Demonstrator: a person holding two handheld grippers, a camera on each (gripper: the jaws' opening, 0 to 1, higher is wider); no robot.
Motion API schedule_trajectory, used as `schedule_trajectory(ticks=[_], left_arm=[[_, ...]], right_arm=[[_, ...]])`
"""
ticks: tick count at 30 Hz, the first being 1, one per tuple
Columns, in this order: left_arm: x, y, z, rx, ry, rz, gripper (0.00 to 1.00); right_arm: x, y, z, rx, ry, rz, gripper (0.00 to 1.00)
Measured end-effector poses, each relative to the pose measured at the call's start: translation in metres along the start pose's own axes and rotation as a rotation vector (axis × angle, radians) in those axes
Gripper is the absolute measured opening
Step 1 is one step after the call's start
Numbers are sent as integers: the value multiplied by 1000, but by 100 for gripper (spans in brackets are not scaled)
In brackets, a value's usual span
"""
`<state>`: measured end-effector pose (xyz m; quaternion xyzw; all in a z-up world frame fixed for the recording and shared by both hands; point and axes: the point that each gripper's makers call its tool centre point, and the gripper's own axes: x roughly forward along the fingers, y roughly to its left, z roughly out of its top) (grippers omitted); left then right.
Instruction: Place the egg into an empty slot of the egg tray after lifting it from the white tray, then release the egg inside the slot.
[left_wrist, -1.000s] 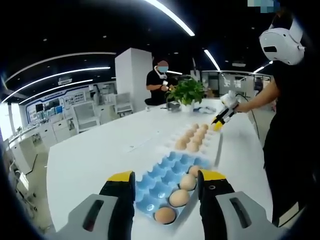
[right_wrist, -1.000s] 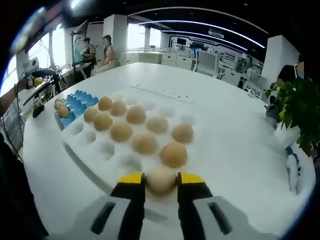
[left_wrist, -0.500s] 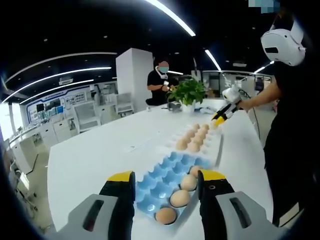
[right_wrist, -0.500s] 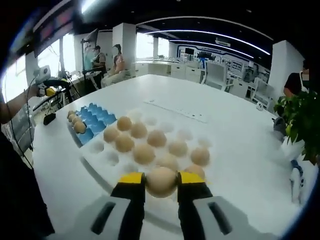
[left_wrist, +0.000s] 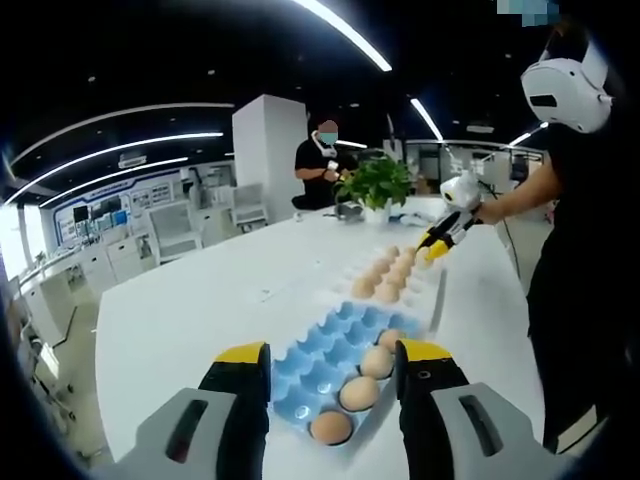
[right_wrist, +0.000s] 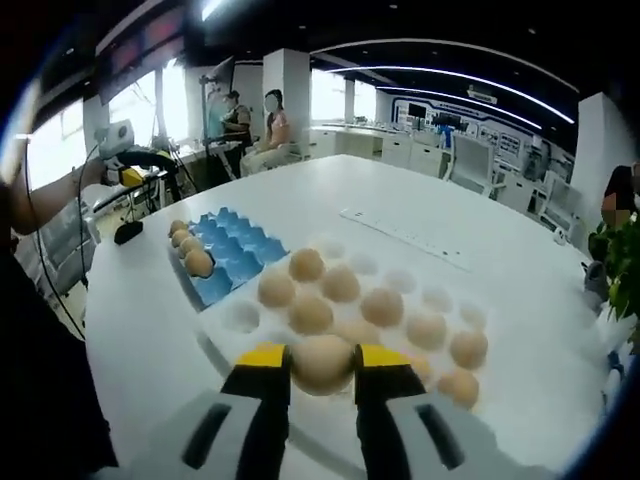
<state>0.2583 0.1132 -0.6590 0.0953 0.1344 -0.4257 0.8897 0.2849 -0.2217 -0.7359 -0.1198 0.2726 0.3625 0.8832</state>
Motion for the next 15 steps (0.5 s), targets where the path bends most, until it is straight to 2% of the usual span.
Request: schedule_trajectory(ticks=[15], left_arm=[[0,3,-1,4,7,1,50]], right_arm=[[51,70,34,-94,-38,182,24]])
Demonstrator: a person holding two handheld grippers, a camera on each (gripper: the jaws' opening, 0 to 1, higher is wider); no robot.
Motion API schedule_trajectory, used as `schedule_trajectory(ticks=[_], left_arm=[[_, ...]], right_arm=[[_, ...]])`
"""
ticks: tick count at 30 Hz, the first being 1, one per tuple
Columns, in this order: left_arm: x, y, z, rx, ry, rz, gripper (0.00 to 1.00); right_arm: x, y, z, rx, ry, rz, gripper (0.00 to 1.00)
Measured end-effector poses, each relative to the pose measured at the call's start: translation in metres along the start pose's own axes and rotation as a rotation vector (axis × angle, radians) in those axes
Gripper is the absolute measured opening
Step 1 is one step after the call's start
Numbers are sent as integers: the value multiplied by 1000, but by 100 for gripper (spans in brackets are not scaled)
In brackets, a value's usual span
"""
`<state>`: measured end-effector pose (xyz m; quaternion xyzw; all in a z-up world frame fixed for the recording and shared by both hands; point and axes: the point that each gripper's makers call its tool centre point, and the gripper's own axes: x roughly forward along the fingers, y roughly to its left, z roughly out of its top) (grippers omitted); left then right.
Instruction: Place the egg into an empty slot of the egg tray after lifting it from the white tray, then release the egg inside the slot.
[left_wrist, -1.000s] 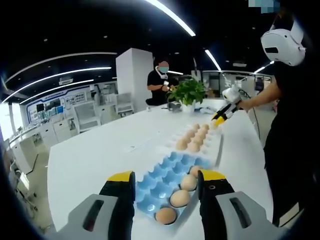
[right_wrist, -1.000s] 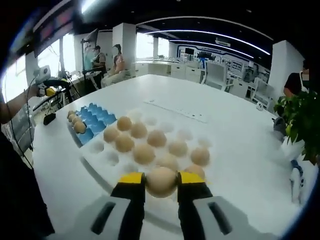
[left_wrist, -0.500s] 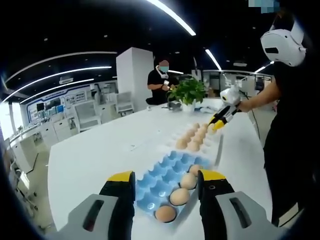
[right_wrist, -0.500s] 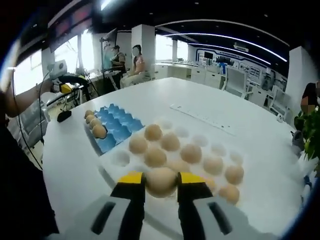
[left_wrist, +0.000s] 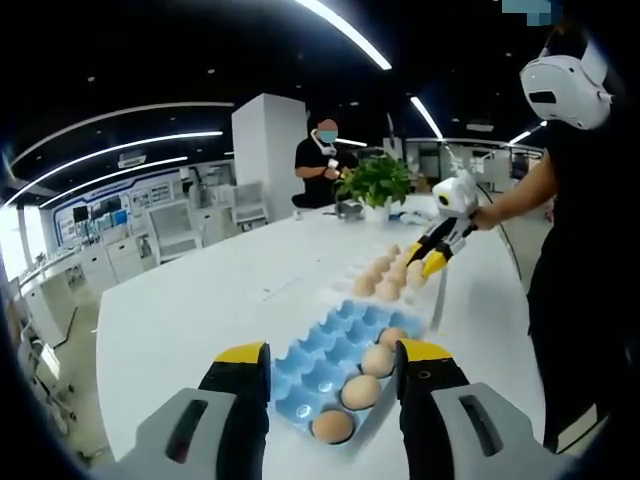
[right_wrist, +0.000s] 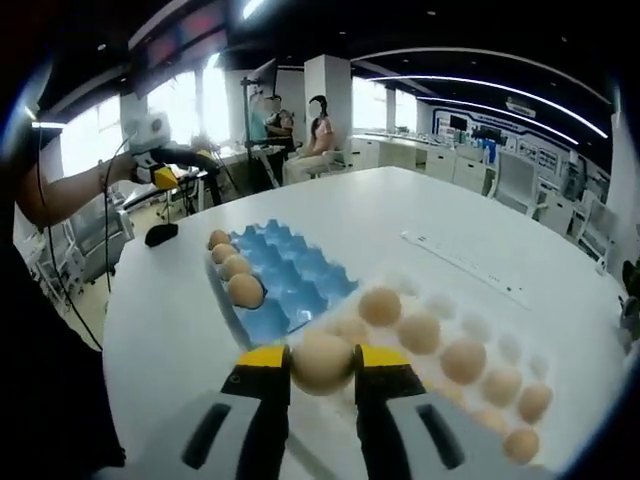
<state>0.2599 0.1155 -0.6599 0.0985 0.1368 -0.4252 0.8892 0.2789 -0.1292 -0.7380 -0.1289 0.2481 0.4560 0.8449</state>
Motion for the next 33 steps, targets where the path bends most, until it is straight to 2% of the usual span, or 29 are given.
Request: schedule_trajectory(ticks=[12,22,33], left_arm=[[-3,2,-1,-4,-5,8,50],[-4,2,-2,-7,-4,10,50],[-4,2,-2,-9,-5,12,50]], right_arm=[[41,34,14,-32,-10,107,25],[64,40,8,-61,27,138,25],[74,42,-3,-65,65,148,25]])
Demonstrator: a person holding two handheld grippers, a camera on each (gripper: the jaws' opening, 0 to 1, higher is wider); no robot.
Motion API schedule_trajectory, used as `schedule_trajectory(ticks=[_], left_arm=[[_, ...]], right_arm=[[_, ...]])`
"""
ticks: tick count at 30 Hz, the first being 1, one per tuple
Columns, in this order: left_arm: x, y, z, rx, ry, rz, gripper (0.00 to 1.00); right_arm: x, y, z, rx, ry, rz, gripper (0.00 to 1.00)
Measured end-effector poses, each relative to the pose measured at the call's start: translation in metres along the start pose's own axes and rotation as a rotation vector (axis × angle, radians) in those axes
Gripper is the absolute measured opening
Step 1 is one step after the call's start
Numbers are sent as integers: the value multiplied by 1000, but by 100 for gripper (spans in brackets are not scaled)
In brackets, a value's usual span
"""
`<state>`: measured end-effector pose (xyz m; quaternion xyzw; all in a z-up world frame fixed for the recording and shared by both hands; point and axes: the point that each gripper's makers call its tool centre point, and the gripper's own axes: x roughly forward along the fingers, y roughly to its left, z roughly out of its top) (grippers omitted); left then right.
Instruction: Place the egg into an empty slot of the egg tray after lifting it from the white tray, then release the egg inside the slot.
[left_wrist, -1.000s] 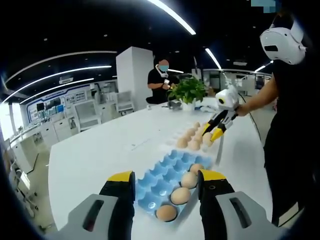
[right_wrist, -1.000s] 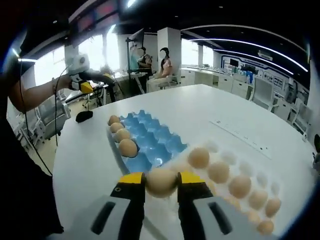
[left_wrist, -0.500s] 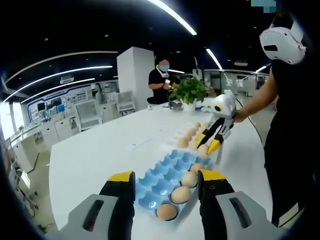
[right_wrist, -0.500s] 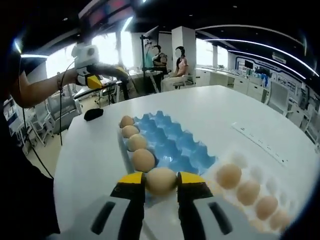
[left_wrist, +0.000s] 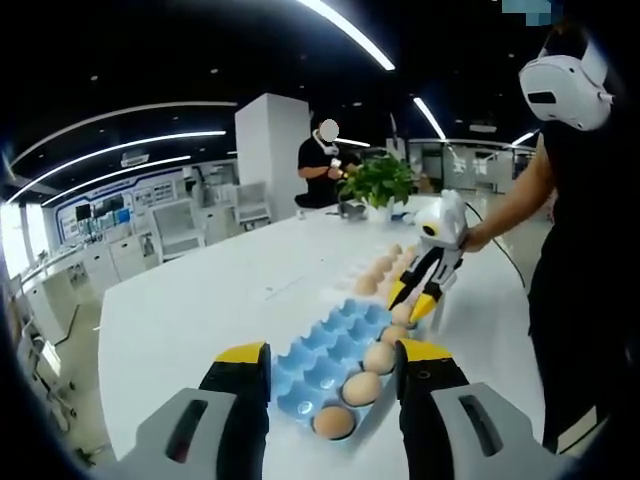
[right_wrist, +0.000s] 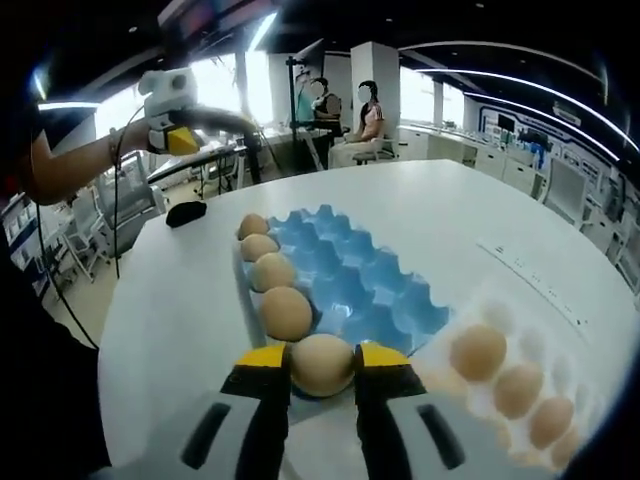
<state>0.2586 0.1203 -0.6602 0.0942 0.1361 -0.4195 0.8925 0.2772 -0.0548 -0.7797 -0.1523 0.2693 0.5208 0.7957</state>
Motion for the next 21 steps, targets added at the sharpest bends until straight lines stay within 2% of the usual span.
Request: schedule_trajectory(ticks=[10,18,21], left_arm=[[0,0,-1,-1,4,-1,49],[-1,0,0,1,1,1,49],[0,-1,0,0,4,-1,49]], right_arm=[[2,1,-2,13,-18,3,26],[-2,3,-4,-19,-16,4,26],[-8,-1,3,12,-57,-10,26]])
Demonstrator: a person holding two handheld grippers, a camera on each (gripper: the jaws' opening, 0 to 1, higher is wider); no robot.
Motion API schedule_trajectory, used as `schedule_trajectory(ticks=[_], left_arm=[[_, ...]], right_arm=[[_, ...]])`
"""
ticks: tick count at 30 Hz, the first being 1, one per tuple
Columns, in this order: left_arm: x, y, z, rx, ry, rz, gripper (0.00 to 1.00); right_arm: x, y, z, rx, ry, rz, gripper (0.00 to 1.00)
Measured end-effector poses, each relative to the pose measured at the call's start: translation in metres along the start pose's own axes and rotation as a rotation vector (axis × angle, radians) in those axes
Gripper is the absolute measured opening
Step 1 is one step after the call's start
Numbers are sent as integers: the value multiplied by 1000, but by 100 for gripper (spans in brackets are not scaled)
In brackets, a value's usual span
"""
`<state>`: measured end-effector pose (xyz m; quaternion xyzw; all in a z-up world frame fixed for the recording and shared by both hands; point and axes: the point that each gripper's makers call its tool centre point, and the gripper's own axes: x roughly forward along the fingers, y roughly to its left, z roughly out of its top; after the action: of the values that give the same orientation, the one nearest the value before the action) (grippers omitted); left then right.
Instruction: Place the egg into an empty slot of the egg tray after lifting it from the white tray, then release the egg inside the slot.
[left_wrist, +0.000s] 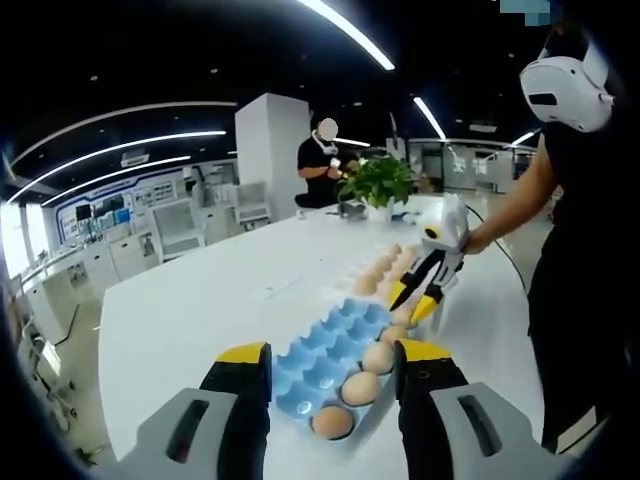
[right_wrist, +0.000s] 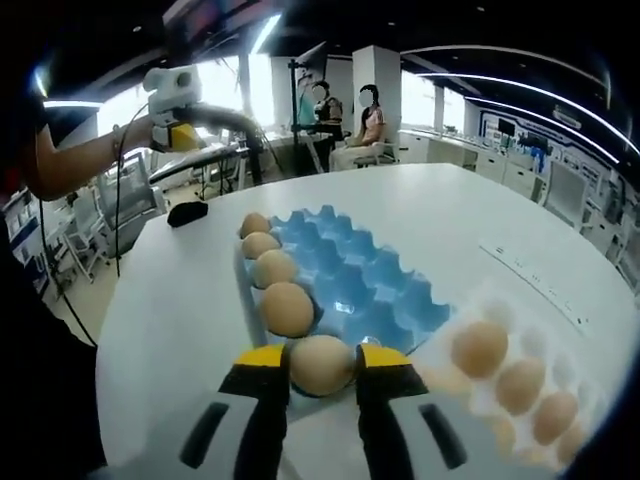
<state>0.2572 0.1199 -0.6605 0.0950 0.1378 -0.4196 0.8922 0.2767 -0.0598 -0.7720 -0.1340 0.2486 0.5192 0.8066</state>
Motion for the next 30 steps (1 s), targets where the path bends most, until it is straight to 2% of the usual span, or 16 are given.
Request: schedule_trajectory(ticks=[8,11,13,17,21,30], left_arm=[[2,-2,1,1,-4,-5,49],[3,-2,0,0,-2,-4,49],[3,-2,0,0,-4,-6,49],[4,-2,0,1,-1,-8,49],[3,-2,1,1,-3,-9,49],[3,0,1,4,1,-6,49]], right_arm=[[-19,-21,9,7,-39,-73,25],[-29,-38,12,10,-61,-131,25],[-35,-55,10,33,-62,-187,25],[-39,-68,4,55,-50,-223,25],[-39,-72,-4,78,-32,-223,25],[-26,-68,-21,21,59,-187,25]])
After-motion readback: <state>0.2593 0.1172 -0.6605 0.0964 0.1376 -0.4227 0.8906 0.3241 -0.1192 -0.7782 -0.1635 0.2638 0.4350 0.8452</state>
